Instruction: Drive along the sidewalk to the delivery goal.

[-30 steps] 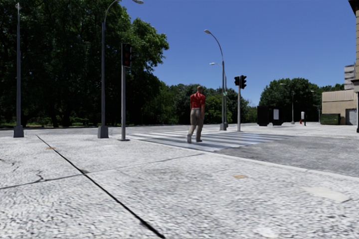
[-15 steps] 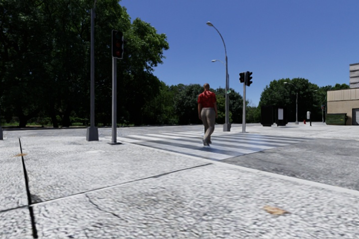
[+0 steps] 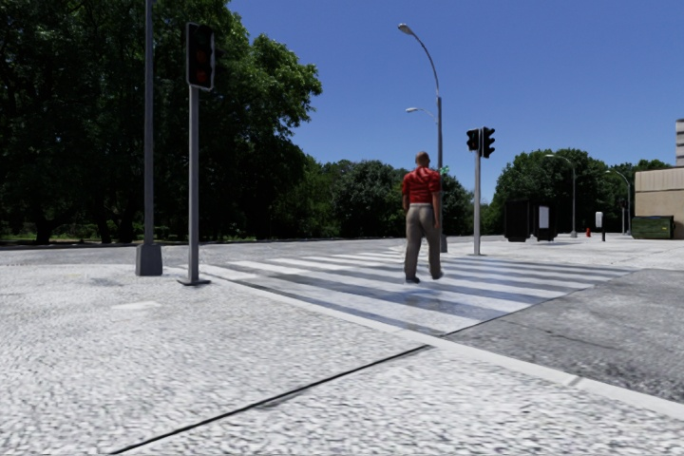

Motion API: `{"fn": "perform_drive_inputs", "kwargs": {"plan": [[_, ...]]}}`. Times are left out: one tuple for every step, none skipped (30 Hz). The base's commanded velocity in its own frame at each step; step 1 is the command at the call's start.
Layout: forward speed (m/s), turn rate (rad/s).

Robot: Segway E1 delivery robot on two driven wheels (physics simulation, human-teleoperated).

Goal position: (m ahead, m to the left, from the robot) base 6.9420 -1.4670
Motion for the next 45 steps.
{"fn": "perform_drive_inputs", "kwargs": {"plan": [[2.00, 0.00], [2.00, 0.00], [2.00, 0.00], [2.00, 0.00], [2.00, 0.00], [2.00, 0.00], [2.00, 0.00], [2.00, 0.00], [2.00, 0.00], [2.00, 0.00], [2.00, 0.00], [2.00, 0.00], [2.00, 0.00], [2.00, 0.00], [2.00, 0.00], [2.00, 0.00], [2.00, 0.00], [2.00, 0.00], [2.00, 0.00], [2.00, 0.00], [2.00, 0.00], [2.00, 0.00], [2.00, 0.00], [2.00, 0.00], [2.00, 0.00], [2.00, -0.05], [2.00, -0.12], [2.00, -0.18], [2.00, -0.18], [1.96, -0.20], [1.88, -0.21], [1.88, -0.21], [1.80, -0.21], [1.72, -0.21], [1.65, -0.21], [1.65, -0.21], [1.60, -0.21], [1.58, -0.21], [1.54, -0.21], [1.54, -0.21], [1.53, -0.21], [1.53, -0.22], [1.53, -0.22], [1.53, -0.23], [1.53, -0.24]]}}
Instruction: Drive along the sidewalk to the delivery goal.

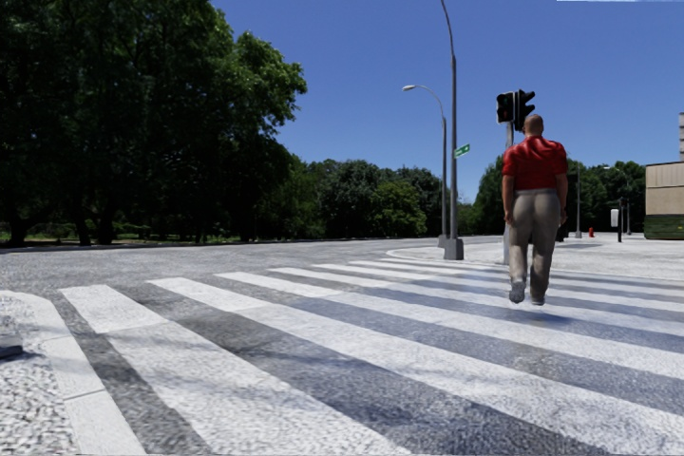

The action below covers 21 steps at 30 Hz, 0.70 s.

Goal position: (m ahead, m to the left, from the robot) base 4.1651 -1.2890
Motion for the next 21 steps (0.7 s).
{"fn": "perform_drive_inputs", "kwargs": {"plan": [[1.53, -0.24], [1.53, -0.24], [1.53, -0.24], [1.53, -0.24], [1.53, -0.24], [1.53, -0.24], [1.53, -0.24], [1.53, -0.24], [1.53, -0.24], [1.53, -0.24], [1.53, -0.24], [1.53, -0.24], [1.53, -0.24], [1.53, -0.24], [1.53, -0.24], [1.53, -0.24], [1.50, -0.25], [1.41, -0.27], [1.35, -0.32], [1.35, -0.32], [1.32, -0.37]]}}
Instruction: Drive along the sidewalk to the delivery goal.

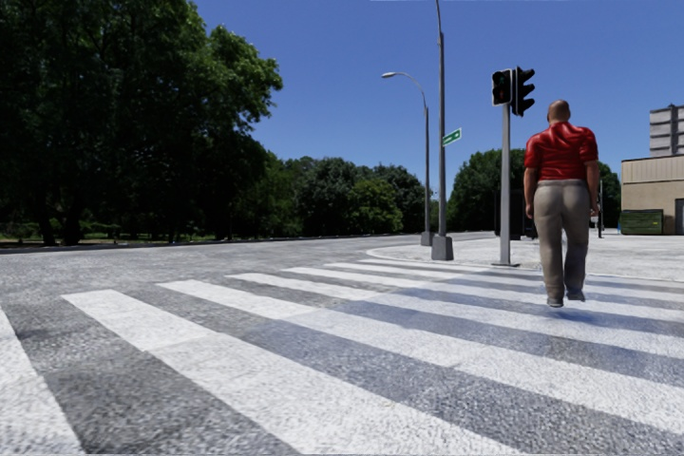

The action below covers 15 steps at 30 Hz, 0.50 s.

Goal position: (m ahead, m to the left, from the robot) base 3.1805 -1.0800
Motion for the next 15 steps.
{"fn": "perform_drive_inputs", "kwargs": {"plan": [[1.31, -0.39], [1.30, -0.39], [1.30, -0.39], [1.30, -0.39], [1.30, -0.39], [1.30, -0.39], [1.30, -0.39], [1.30, -0.39], [1.30, -0.39], [1.30, -0.39], [1.30, -0.39], [1.30, -0.39], [1.30, -0.39], [1.30, -0.39], [1.30, -0.39]]}}
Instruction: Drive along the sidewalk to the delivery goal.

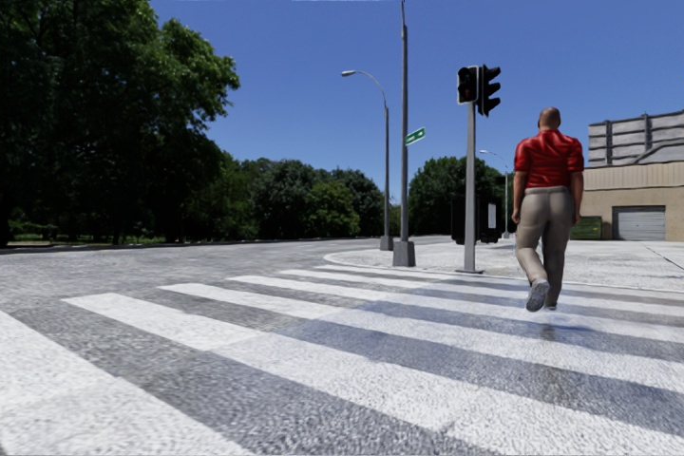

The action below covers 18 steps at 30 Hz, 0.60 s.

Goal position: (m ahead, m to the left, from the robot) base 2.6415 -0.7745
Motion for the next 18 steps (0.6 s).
{"fn": "perform_drive_inputs", "kwargs": {"plan": [[1.30, -0.39], [1.30, -0.39], [1.30, -0.39], [1.30, -0.39], [1.30, -0.39], [1.30, -0.39], [1.30, -0.39], [1.30, -0.39], [1.30, -0.39], [1.30, -0.40], [1.29, -0.47], [1.29, -0.47], [1.27, -0.52], [1.26, -0.53], [1.25, -0.54], [1.25, -0.54], [1.25, -0.54], [1.25, -0.54]]}}
